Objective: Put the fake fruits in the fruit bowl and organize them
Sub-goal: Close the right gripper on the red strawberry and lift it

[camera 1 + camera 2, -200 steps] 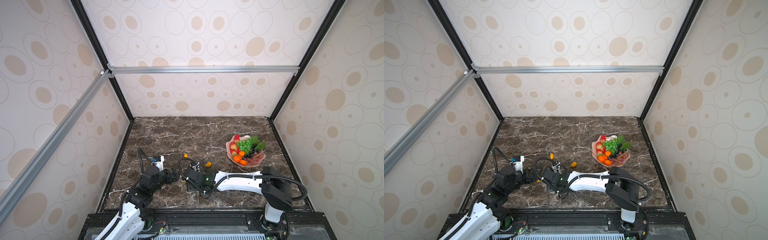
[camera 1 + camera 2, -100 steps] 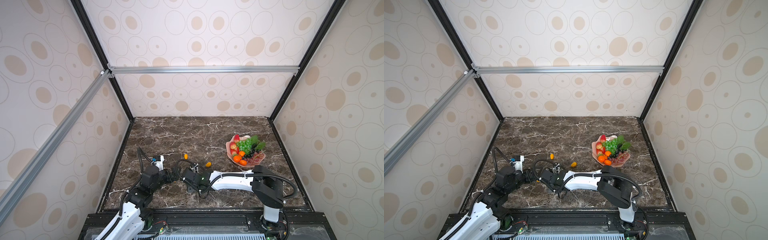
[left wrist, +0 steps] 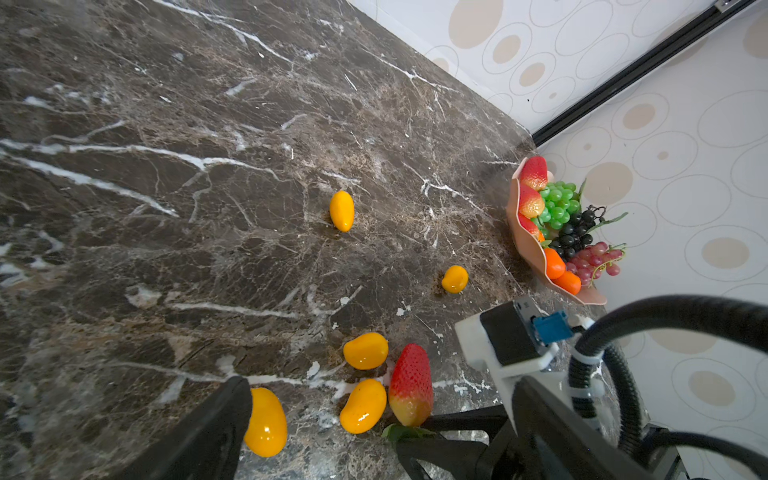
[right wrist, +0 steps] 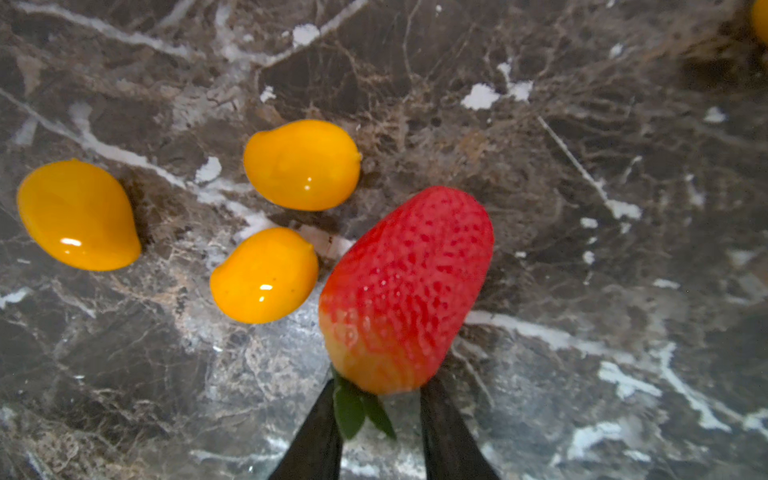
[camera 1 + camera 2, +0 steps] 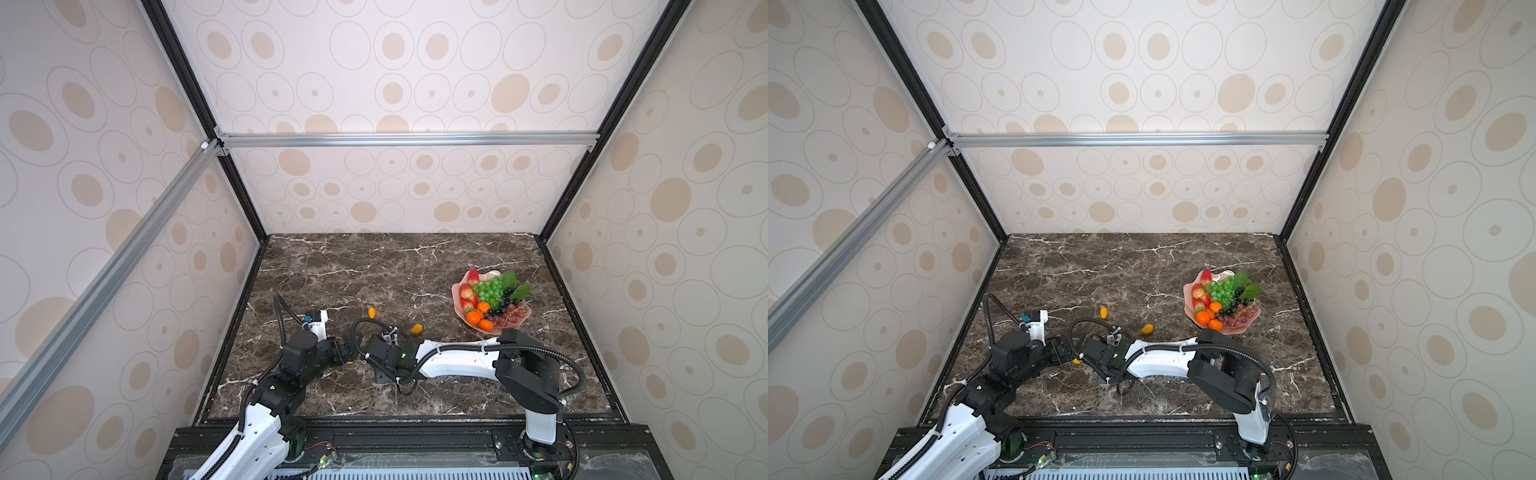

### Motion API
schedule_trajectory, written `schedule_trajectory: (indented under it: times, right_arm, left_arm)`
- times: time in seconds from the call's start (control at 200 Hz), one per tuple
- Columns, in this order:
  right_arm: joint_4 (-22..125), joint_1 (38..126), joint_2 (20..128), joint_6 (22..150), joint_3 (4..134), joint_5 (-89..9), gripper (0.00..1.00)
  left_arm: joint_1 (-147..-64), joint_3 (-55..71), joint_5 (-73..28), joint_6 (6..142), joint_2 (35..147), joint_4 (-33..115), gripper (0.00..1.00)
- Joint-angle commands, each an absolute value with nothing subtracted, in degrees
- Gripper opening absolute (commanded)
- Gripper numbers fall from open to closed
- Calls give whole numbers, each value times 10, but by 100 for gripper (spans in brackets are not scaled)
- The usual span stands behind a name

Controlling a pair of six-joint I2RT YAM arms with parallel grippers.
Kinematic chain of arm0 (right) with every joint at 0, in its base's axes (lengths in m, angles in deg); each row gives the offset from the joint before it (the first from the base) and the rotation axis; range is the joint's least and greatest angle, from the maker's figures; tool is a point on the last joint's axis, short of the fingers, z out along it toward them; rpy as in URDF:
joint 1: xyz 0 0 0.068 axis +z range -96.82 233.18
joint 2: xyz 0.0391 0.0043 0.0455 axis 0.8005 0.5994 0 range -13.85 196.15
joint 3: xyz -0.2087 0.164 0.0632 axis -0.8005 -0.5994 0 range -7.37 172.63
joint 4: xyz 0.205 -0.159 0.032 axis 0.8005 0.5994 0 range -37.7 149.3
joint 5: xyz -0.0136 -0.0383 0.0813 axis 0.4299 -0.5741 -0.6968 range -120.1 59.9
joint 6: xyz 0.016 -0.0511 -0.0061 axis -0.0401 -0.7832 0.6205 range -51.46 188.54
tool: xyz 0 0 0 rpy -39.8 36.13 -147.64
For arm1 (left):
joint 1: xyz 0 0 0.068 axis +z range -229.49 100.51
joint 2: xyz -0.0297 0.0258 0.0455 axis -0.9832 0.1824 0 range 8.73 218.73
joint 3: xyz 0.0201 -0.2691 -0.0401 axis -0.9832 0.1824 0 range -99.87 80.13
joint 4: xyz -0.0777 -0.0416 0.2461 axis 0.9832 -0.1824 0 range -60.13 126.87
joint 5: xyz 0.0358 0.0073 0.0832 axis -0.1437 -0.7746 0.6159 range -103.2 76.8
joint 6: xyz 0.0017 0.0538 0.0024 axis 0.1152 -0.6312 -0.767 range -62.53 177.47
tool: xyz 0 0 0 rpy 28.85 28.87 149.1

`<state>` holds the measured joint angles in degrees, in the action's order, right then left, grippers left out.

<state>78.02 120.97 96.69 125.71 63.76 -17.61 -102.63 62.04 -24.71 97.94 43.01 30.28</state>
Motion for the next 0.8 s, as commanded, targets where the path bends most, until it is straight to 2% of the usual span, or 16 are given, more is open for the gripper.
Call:
schedule_trajectory:
  times: [0.0,0.36,0.795]
  right_arm:
    - [785,1206,975,1265,644,-170,30]
    - [763,1200,972,1248,631,-174,18]
    - [743,1198,945,1214,607,-169,9]
  left_arm:
    - [-1020,618,-251,972,433,317,99]
    - [-1020,616,-255,979,442,331,99]
    - [-1020,597,-273,972,497,382,99]
